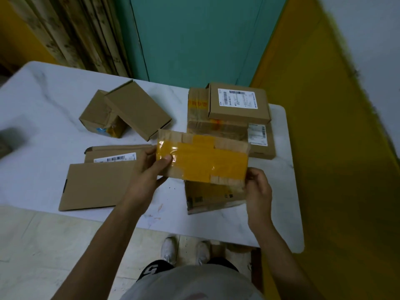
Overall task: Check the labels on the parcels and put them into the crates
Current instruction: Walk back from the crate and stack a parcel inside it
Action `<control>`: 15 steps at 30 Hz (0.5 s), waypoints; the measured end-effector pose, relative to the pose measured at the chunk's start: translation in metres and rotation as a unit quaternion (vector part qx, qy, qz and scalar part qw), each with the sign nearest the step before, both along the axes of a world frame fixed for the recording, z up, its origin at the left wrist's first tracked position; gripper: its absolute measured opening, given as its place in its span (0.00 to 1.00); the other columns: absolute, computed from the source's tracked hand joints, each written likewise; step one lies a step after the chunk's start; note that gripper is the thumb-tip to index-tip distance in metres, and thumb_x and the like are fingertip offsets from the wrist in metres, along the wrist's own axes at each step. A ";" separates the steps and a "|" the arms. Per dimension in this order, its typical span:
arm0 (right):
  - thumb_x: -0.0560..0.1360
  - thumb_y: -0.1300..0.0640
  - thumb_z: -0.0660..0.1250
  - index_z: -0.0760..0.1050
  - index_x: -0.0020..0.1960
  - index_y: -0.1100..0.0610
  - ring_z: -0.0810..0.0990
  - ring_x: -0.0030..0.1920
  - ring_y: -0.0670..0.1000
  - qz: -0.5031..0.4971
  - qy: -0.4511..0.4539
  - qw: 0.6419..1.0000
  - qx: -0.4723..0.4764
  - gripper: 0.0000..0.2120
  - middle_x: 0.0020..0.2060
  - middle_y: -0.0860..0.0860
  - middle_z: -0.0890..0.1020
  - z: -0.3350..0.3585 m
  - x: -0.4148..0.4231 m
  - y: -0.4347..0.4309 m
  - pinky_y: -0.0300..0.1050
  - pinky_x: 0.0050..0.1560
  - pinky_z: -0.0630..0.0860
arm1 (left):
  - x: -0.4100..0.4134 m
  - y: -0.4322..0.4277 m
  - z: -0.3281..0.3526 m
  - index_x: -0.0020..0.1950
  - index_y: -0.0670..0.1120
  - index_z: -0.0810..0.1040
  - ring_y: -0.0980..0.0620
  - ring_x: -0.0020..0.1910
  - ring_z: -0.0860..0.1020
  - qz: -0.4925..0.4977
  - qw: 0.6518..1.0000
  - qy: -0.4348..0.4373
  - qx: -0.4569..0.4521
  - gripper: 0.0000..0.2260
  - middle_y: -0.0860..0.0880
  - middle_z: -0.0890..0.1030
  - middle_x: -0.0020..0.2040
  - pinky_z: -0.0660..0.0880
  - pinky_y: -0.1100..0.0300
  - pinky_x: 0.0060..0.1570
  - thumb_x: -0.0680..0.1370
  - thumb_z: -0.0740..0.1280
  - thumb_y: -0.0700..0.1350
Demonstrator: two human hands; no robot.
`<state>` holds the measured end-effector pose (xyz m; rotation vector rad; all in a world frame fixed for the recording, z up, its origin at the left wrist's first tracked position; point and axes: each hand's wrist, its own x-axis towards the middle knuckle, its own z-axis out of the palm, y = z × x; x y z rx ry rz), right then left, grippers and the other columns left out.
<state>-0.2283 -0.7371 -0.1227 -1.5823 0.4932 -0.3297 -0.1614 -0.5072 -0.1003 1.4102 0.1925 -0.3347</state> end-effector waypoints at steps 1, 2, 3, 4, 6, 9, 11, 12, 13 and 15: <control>0.78 0.64 0.57 0.79 0.52 0.50 0.81 0.49 0.45 -0.009 0.017 0.996 0.091 0.14 0.46 0.47 0.84 0.005 0.000 0.001 0.38 0.44 0.77 | -0.001 0.003 0.001 0.63 0.53 0.72 0.52 0.59 0.78 -0.021 0.999 -0.030 0.004 0.17 0.52 0.79 0.61 0.77 0.59 0.50 0.74 0.67 0.46; 0.80 0.59 0.56 0.79 0.55 0.50 0.81 0.53 0.48 -0.010 0.029 0.985 0.171 0.14 0.50 0.49 0.84 0.007 0.000 0.001 0.43 0.47 0.78 | -0.003 0.007 0.001 0.64 0.52 0.71 0.52 0.60 0.77 -0.045 0.997 -0.055 0.011 0.18 0.52 0.78 0.63 0.78 0.60 0.50 0.75 0.66 0.40; 0.81 0.51 0.54 0.78 0.58 0.50 0.81 0.55 0.49 -0.005 0.033 0.975 0.222 0.15 0.53 0.50 0.84 0.009 -0.001 -0.001 0.47 0.51 0.77 | -0.004 0.011 0.001 0.65 0.50 0.70 0.52 0.61 0.76 -0.067 0.995 -0.072 0.011 0.20 0.50 0.76 0.64 0.78 0.59 0.50 0.76 0.64 0.35; 0.80 0.43 0.54 0.77 0.60 0.49 0.80 0.57 0.49 -0.002 0.032 0.971 0.238 0.18 0.55 0.50 0.83 0.012 -0.002 -0.001 0.49 0.53 0.76 | -0.005 0.014 0.001 0.66 0.48 0.70 0.51 0.61 0.77 -0.082 0.994 -0.075 0.000 0.19 0.48 0.76 0.65 0.78 0.59 0.50 0.77 0.62 0.33; 0.74 0.36 0.57 0.77 0.60 0.48 0.81 0.57 0.47 0.007 0.011 0.972 0.236 0.23 0.55 0.48 0.83 0.016 -0.003 -0.003 0.49 0.52 0.76 | -0.007 0.019 0.005 0.67 0.43 0.69 0.50 0.56 0.79 -0.080 0.995 -0.045 -0.033 0.19 0.47 0.77 0.63 0.77 0.56 0.48 0.76 0.64 0.43; 0.76 0.48 0.65 0.78 0.53 0.46 0.82 0.51 0.43 0.027 -0.012 0.982 0.185 0.07 0.50 0.45 0.84 0.023 -0.001 -0.002 0.46 0.44 0.78 | -0.008 0.021 0.009 0.64 0.41 0.71 0.48 0.58 0.78 -0.064 0.997 -0.003 -0.033 0.27 0.48 0.78 0.61 0.75 0.49 0.55 0.74 0.63 0.59; 0.77 0.58 0.65 0.78 0.51 0.45 0.83 0.50 0.43 0.028 -0.022 0.989 0.141 0.09 0.48 0.44 0.84 0.025 0.000 0.000 0.47 0.44 0.76 | -0.011 0.019 0.009 0.60 0.42 0.71 0.44 0.59 0.78 -0.042 0.999 0.001 -0.004 0.26 0.48 0.80 0.58 0.74 0.46 0.58 0.72 0.66 0.60; 0.76 0.60 0.66 0.78 0.51 0.45 0.83 0.50 0.44 0.025 -0.025 0.991 0.129 0.10 0.48 0.44 0.84 0.026 0.001 0.001 0.49 0.46 0.76 | -0.012 0.018 0.009 0.59 0.42 0.71 0.43 0.59 0.78 -0.030 1.000 0.006 0.001 0.24 0.48 0.81 0.56 0.75 0.47 0.57 0.72 0.69 0.58; 0.75 0.59 0.67 0.78 0.52 0.46 0.82 0.51 0.45 0.020 -0.032 0.992 0.122 0.10 0.49 0.45 0.84 0.029 0.003 0.003 0.50 0.47 0.76 | -0.014 0.016 0.008 0.60 0.44 0.72 0.43 0.59 0.79 -0.020 1.000 0.013 -0.005 0.23 0.49 0.82 0.56 0.76 0.49 0.56 0.72 0.69 0.56; 0.72 0.55 0.68 0.78 0.54 0.48 0.82 0.54 0.48 0.014 -0.048 0.994 0.096 0.11 0.50 0.46 0.84 0.039 0.006 0.006 0.50 0.50 0.78 | -0.016 0.013 0.006 0.67 0.50 0.70 0.46 0.58 0.79 -0.013 0.999 0.033 -0.029 0.24 0.50 0.81 0.59 0.76 0.50 0.55 0.72 0.66 0.54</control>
